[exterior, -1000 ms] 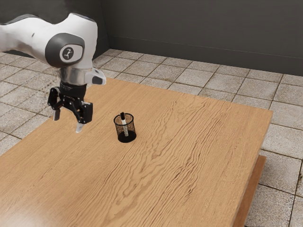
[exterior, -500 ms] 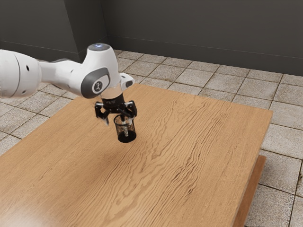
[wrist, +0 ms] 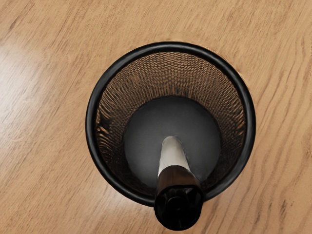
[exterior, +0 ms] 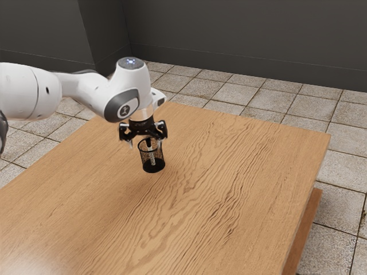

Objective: Take the marker out of the pen holder and place it to the left of the pen holder.

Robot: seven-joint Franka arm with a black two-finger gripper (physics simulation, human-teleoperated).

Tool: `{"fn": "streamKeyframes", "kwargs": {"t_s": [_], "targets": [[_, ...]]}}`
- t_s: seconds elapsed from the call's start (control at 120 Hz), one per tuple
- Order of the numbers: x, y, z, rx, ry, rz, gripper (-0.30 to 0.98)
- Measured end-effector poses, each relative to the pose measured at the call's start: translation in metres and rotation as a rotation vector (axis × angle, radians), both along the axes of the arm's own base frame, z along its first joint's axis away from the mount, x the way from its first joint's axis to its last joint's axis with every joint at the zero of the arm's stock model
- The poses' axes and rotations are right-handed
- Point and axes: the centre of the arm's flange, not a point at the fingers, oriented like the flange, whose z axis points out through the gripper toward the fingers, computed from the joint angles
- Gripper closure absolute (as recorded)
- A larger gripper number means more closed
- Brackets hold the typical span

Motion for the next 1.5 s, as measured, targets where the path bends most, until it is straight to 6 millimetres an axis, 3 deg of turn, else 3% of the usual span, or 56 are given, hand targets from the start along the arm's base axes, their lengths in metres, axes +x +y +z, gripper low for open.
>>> {"fn": "streamKeyframes", "kwargs": {"t_s": [0.092, 0.275, 0.717, 1.008, 1.217, 1.5], "targets": [[0.013, 0.003, 0.0, 0.009, -0.019, 0.004, 0.0], [0.02, 0.007, -0.011, 0.014, -0.018, -0.001, 0.0], [0.018, 0.002, -0.016, -0.012, 0.012, -0.124, 0.0], [0.025, 0.01, -0.004, -0.006, 0.002, -0.188, 0.02], [0.026, 0.011, -0.009, -0.014, 0.014, -0.214, 0.1], [0.025, 0.028, -0.014, -0.021, 0.026, -0.214, 0.14]]}}
